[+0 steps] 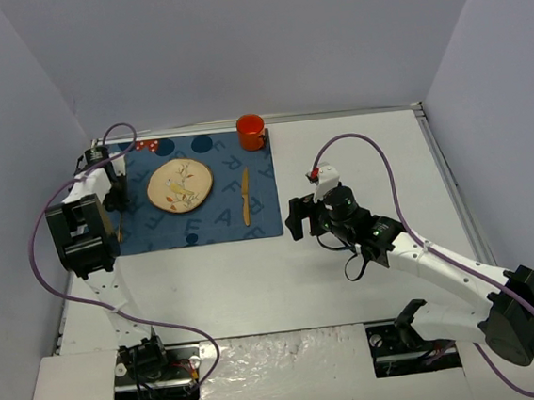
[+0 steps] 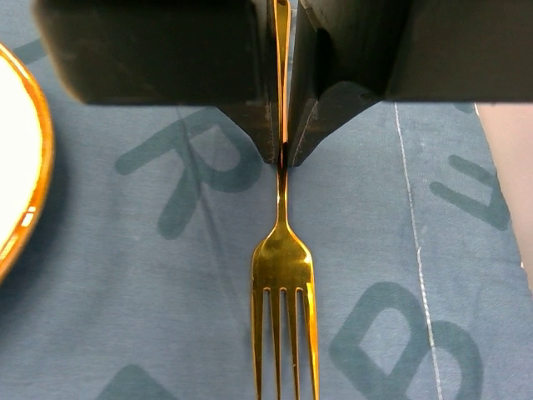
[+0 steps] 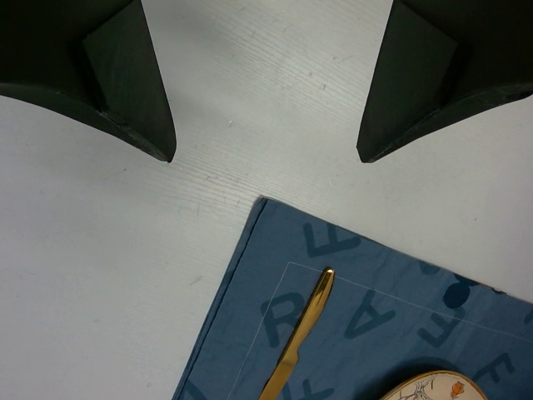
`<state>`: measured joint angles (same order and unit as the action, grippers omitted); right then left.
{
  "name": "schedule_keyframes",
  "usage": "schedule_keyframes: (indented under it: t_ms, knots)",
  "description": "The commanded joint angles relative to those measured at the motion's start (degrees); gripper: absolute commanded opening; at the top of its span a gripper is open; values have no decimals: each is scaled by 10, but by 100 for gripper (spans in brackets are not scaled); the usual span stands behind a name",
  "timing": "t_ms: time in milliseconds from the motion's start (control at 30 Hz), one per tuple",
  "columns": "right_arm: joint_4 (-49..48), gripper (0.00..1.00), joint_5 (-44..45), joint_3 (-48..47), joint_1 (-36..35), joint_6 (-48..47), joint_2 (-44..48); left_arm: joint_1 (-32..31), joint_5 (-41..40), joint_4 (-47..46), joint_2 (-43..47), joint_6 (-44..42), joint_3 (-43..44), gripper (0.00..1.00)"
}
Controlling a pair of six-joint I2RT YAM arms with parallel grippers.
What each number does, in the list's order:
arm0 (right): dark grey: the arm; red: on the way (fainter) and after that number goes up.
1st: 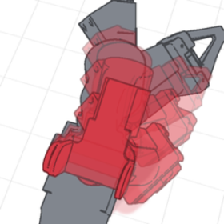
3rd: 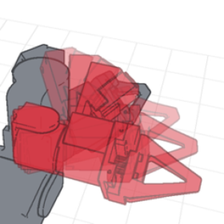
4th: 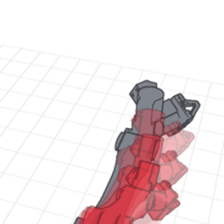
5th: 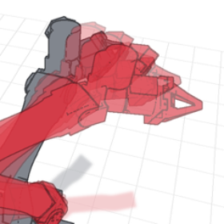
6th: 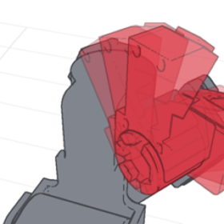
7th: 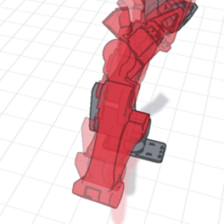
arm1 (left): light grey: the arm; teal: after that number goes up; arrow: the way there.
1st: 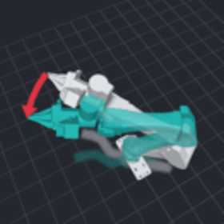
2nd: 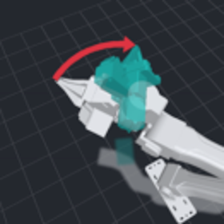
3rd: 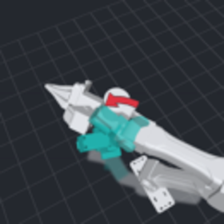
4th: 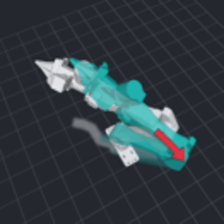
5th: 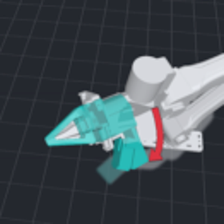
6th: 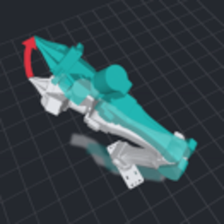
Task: Set the dinner table for one person
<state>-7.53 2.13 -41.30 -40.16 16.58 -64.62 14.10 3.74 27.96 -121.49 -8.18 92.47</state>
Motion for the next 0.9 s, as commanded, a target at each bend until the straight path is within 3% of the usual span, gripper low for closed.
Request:
schedule_keyframes:
  t_ms: [0, 267, 433, 567, 667, 867]
  knots:
    - [-35, 87, 14, -6, 2, -2, 3, 6, 10, -25, 15, 5, 23, 21]
    - [-27, 88, 14, -15, 2, 4, 31, 6, 11, -24, 61, 22, 26, 54]
    - [-2, 89, 37, -33, 2, -5, 62, 6, 18, 1, 155, 54, 32, 70]
    - [37, 90, 100, -59, 2, -18, 110, 6, 7, 51, 306, 103, 26, 88]
    - [65, 92, 149, -74, 2, -28, 145, 5, -1, 80, 406, 133, 2, 97]
    - [123, 100, 229, -110, 3, -34, 215, 1, -23, 107, 603, 164, -89, 97]
